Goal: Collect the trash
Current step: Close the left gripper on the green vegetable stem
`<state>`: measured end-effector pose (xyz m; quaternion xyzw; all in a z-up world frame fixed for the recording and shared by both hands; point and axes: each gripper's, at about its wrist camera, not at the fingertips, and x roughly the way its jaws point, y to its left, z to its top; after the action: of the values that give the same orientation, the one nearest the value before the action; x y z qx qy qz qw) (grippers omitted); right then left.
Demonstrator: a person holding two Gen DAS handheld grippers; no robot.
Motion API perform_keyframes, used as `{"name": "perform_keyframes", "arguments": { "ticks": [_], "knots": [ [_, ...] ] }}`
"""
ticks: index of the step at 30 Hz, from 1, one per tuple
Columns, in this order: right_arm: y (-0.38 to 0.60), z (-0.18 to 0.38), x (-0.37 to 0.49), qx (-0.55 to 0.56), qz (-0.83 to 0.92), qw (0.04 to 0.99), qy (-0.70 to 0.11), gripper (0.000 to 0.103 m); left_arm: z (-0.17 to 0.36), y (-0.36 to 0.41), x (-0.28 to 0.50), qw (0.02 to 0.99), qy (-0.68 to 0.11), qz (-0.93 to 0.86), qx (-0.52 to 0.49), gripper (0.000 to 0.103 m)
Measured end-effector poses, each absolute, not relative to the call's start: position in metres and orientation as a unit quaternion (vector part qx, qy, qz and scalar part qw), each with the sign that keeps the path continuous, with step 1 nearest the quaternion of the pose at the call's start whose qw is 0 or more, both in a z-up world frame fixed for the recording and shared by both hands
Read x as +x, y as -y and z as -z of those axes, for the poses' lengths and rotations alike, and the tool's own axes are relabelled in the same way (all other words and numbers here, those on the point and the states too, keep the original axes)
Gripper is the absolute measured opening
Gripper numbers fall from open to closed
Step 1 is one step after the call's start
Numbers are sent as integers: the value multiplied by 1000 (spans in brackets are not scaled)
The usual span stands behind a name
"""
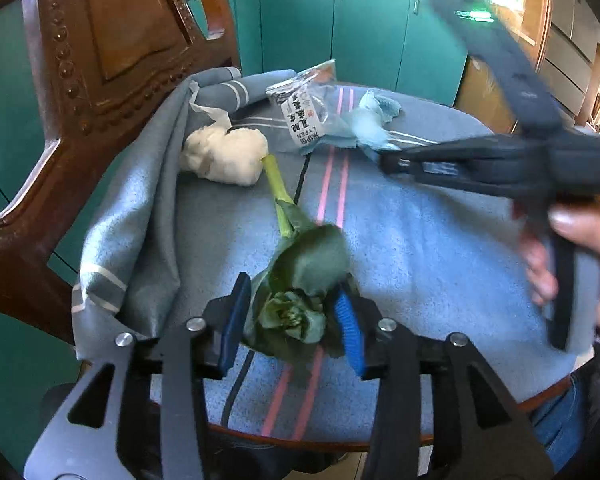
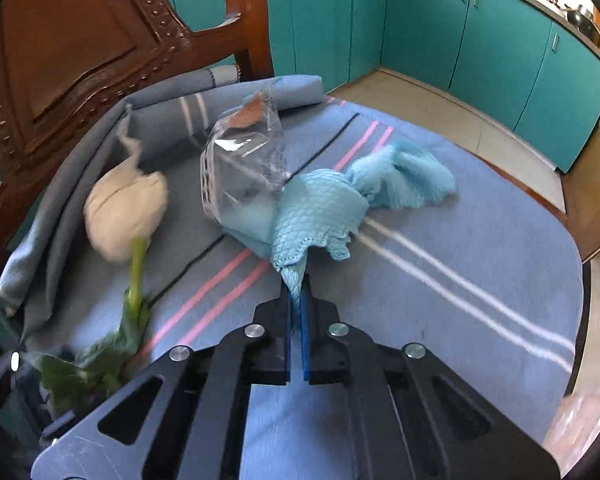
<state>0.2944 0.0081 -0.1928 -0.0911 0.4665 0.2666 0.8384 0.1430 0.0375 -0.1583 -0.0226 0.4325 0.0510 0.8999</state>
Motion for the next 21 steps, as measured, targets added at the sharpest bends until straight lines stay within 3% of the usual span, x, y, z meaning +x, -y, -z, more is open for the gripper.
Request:
{"name": "perform_keyframes", "arguments": {
  "ticks": [3,9,21],
  "knots": [
    [12,182,276,-83,-252,845,-464,4,161,-41,147,897,-437,-50,-29,41],
    [57,158,239,-82,-212,868,-442,4,160,-32,147,897,-440,-35,-24,21],
    [89,159,218,-57,-194,871,-448,8,157,-2,145,899,-438,0,5,20]
  ]
}}
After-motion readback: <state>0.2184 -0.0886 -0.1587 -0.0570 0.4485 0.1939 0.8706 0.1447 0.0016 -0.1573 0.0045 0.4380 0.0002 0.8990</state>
